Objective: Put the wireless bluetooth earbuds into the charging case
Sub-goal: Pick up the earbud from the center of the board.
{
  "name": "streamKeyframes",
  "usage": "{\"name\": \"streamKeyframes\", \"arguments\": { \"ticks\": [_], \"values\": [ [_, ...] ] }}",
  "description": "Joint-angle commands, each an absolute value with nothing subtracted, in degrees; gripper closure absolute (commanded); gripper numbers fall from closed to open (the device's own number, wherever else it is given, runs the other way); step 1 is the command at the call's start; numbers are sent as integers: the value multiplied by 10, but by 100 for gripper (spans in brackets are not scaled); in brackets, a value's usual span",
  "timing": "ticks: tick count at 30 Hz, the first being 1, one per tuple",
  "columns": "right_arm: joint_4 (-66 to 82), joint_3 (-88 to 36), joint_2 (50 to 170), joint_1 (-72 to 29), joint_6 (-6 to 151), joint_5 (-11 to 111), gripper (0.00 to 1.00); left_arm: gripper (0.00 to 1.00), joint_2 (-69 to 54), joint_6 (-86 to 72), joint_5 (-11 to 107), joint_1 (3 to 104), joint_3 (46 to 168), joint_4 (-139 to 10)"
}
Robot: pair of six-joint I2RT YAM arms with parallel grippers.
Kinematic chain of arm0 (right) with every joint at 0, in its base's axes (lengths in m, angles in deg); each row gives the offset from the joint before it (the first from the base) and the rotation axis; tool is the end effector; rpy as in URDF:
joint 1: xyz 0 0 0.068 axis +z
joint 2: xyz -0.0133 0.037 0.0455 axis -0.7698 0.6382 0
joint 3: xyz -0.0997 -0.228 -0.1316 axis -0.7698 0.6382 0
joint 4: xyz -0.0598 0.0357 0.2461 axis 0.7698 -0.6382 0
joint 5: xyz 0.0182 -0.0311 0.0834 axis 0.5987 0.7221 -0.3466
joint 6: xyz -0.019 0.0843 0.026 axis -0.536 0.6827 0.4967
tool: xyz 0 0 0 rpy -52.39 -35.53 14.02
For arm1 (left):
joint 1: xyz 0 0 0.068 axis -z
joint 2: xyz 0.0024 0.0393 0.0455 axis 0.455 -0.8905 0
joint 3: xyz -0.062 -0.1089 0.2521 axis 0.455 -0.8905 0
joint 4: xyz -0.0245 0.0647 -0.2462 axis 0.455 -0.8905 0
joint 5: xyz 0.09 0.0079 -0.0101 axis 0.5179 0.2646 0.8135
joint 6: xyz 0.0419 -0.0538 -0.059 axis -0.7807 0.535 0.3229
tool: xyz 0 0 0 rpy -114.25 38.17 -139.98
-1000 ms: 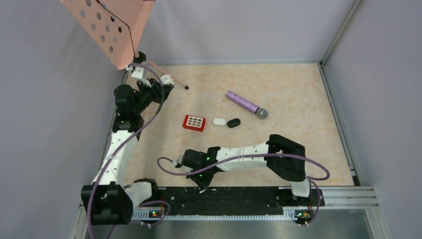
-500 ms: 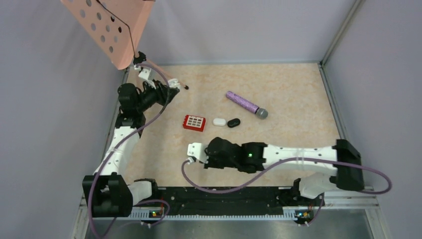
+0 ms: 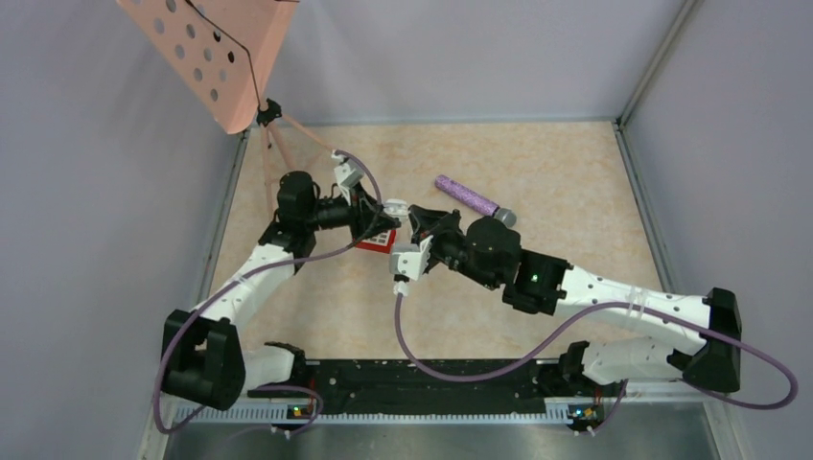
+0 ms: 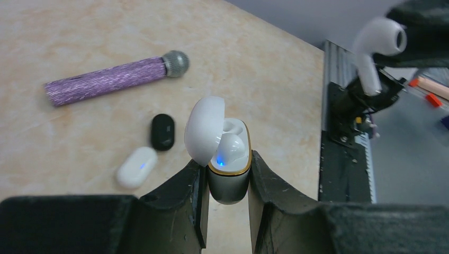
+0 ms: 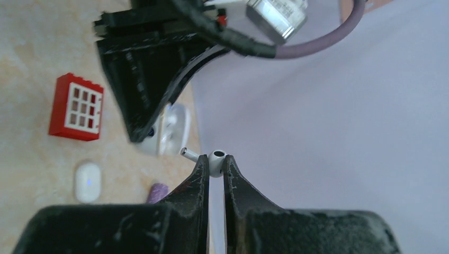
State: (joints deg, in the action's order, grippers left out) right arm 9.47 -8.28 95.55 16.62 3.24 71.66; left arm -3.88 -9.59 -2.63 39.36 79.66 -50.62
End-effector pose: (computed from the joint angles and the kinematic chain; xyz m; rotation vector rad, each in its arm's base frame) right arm 0.1381 0.2763 0.3652 -1.4613 0.8877 -0.1434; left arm 0.2655 -0.1285 0.2981 0.8162 1.6099 -1.1569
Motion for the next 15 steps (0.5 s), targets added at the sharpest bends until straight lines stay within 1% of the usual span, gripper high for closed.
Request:
{"name": "streamKeyframes", "arguments": {
  "ticks": [1,4,7,15],
  "values": [
    [176,-123,960,166,-60,715,100,100,3,-96,-74,449,795,-497],
    [200,-113,956,169,-96,713,100,100,19,-53,-67,459,775,-452],
    [221,-93,944,170,-122,704,100,100,34,-46,-61,459,769,-446],
    [215,-57,907,169,-151,646,100,100,65,-40,-84,459,758,-420]
  ]
}}
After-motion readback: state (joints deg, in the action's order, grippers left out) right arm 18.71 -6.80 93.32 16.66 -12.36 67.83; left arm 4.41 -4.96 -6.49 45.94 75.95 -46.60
